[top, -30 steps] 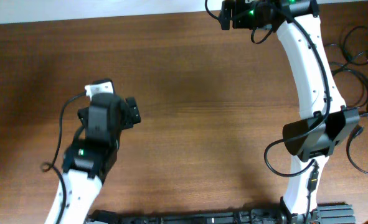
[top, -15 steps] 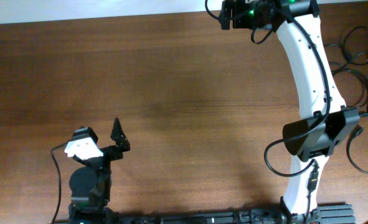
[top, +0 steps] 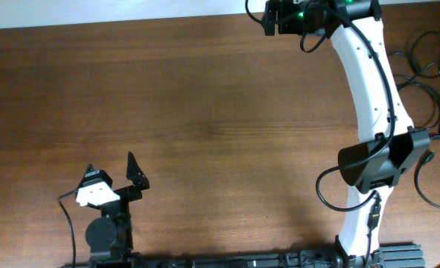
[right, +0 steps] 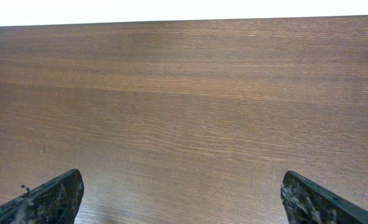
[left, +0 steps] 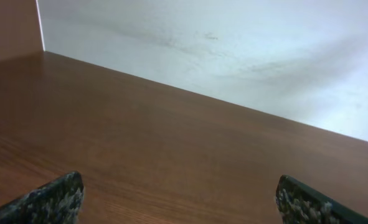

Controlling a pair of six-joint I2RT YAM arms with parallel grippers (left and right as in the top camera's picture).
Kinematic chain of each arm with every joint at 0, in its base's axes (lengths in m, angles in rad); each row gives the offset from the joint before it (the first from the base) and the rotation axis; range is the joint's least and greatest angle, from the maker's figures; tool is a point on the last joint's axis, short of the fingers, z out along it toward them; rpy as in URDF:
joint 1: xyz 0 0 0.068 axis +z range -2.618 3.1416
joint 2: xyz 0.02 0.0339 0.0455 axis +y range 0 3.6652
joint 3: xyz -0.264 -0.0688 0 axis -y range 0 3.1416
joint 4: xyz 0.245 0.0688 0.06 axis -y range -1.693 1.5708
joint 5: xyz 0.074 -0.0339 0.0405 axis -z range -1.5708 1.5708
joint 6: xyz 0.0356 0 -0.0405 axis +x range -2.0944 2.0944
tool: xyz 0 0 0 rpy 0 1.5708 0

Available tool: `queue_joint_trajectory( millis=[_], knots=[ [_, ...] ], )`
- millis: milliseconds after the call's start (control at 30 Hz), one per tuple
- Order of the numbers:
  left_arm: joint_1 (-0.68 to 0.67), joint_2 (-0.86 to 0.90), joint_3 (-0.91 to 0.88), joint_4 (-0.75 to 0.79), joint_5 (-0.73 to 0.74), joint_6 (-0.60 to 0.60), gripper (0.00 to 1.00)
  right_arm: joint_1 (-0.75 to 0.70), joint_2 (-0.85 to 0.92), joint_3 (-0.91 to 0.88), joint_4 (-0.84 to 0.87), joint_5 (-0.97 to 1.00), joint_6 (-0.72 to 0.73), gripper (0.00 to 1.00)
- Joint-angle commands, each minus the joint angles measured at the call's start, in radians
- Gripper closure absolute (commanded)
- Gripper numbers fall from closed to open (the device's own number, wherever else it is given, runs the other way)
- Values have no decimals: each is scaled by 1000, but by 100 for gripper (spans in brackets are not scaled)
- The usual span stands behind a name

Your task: Untangle cables

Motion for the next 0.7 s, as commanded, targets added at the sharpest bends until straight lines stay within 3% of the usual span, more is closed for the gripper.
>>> queue_joint_trajectory(
  millis=[0,100,667],
  knots=[
    [9,-9,-5,-8,44,144,1,5,-8,6,0,-2,-11,1],
    [9,-9,-5,-13,77,223,1,5,-8,6,0,-2,-11,1],
    [8,-9,-5,-10,77,223,1,5,-8,6,0,-2,-11,1]
  ],
)
